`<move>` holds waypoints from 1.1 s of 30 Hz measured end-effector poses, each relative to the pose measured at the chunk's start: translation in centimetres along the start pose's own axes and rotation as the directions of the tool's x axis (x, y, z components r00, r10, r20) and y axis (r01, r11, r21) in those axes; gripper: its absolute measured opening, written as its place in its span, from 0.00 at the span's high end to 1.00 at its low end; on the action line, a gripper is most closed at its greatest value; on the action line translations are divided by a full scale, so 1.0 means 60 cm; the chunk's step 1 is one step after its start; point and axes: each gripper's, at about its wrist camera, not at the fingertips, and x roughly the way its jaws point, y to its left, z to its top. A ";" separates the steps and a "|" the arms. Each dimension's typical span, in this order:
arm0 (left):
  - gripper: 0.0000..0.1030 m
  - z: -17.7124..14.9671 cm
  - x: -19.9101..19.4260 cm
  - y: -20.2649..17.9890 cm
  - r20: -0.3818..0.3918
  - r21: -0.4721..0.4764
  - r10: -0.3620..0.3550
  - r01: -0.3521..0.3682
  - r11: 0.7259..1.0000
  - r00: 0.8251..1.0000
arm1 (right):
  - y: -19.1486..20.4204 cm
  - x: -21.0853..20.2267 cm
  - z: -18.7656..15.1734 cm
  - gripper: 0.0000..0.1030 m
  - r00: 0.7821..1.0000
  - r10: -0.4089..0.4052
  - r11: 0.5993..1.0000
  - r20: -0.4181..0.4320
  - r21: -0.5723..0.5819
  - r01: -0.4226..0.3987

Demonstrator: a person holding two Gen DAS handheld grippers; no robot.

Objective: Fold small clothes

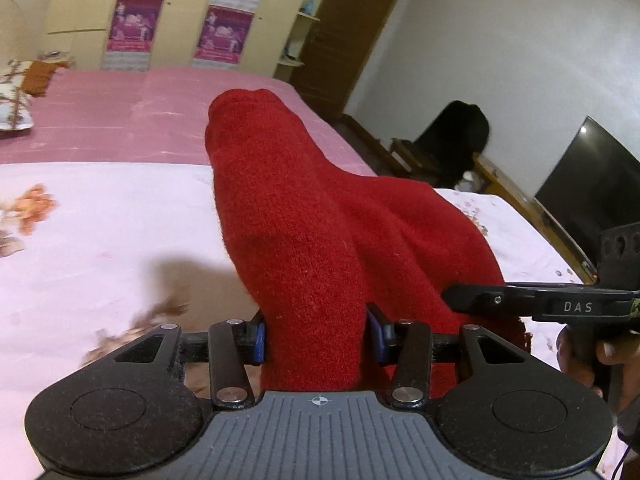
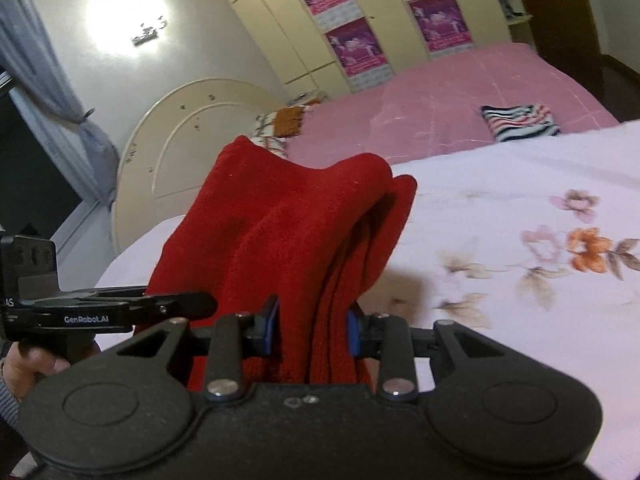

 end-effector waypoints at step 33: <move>0.15 -0.154 -0.047 0.327 -0.088 -0.176 0.331 -0.342 0.923 0.939 | 0.201 0.328 -0.080 0.67 0.968 0.061 0.994 -0.243 -0.072 -0.080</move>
